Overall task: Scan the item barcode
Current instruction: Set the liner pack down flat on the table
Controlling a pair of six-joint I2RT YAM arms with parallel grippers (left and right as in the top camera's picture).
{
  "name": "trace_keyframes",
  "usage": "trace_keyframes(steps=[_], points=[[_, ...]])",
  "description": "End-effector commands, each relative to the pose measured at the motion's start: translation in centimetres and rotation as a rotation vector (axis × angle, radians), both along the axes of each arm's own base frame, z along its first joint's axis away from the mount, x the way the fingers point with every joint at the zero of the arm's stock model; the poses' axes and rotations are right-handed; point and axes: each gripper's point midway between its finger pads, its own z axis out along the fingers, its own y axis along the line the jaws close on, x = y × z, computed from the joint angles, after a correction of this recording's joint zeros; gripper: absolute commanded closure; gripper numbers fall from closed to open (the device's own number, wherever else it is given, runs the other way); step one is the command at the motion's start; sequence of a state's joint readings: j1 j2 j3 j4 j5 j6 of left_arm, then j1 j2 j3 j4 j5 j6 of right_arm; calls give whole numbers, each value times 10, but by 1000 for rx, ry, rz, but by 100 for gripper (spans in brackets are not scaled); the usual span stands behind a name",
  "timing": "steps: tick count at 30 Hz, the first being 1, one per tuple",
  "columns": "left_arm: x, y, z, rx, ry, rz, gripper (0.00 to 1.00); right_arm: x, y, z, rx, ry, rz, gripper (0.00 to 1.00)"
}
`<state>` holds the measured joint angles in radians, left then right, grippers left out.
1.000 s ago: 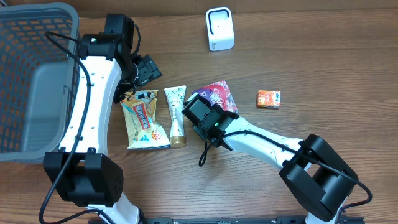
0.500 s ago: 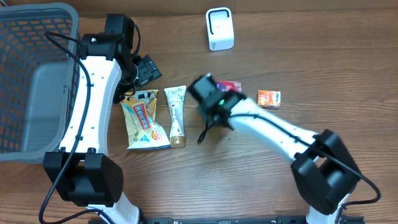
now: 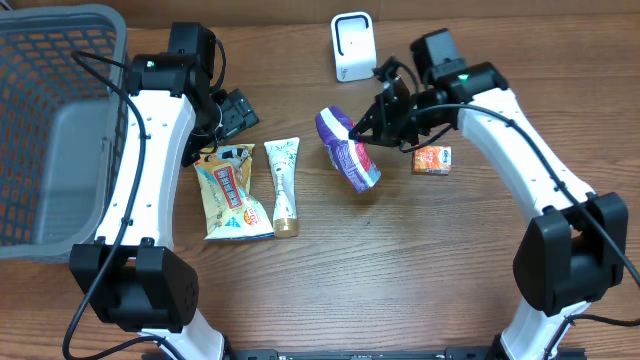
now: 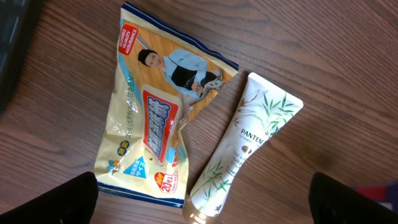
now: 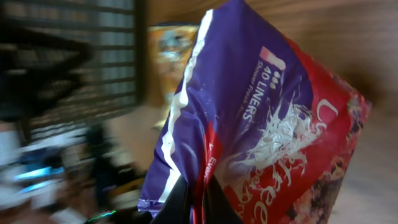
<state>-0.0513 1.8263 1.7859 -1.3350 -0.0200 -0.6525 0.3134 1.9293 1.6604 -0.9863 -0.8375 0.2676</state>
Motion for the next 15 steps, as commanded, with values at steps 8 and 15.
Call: trace_keyframes(steps=[8, 15], points=[[0, 5, 0, 12, -1, 15, 0, -28, -13, -50, 218, 351, -76, 96], [0, 5, 0, 12, -1, 14, 0, 5, -105, -126, -350, 263, -403, 82]])
